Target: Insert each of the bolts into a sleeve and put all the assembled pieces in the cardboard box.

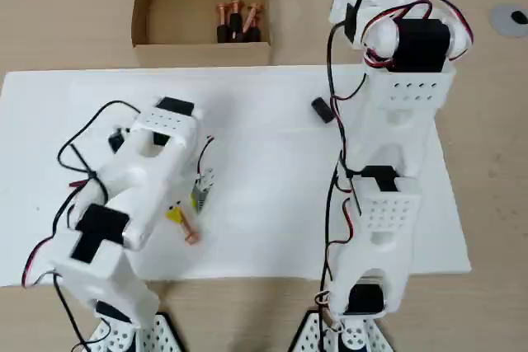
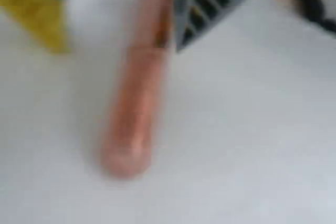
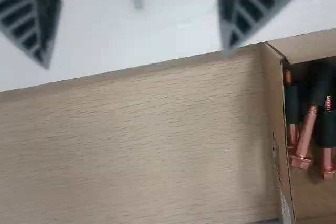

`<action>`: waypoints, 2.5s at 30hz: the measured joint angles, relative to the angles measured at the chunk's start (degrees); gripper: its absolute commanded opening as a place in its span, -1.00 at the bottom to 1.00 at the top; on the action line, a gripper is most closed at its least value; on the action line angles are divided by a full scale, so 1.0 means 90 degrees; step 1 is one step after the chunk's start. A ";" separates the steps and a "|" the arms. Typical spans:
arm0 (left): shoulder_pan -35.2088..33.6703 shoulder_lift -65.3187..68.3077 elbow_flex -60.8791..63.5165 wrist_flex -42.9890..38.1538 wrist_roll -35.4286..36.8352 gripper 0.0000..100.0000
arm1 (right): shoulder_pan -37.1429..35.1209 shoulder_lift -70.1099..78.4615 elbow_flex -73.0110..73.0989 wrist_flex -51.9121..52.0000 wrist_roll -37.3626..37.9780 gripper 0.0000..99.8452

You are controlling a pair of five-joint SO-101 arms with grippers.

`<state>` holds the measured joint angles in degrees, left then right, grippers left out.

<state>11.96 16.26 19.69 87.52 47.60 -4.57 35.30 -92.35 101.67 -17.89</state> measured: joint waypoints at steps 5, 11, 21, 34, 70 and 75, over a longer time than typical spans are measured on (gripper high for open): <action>0.0029 0.0352 -0.0410 0.0000 0.0020 -0.98 | 0.0000 0.0000 0.0000 0.0000 0.0000 -0.50; 0.0029 0.0596 -0.0957 0.0215 -0.0098 -0.98 | 0.0000 0.0000 0.0000 0.0000 0.0000 -0.50; -0.0088 -0.0811 -0.2696 0.1328 -0.1729 -0.99 | 0.0010 0.0000 0.0000 0.0000 0.0000 -0.50; -0.0596 -0.2295 -0.2891 0.1387 -0.5802 -0.98 | 0.0000 0.0000 -0.0010 0.0000 0.0000 -0.50; -0.1719 -0.1231 -0.1573 -0.1084 -0.2618 -0.76 | 0.0000 0.0000 -0.0010 0.0000 0.0000 -0.50; -0.1719 -0.0733 -0.1563 -0.1192 -0.2618 -0.76 | 0.0000 0.0000 -0.0010 0.0000 0.0000 -0.50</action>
<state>-3.52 9.67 5.63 76.79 24.04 -4.57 35.30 -92.44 101.67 -17.89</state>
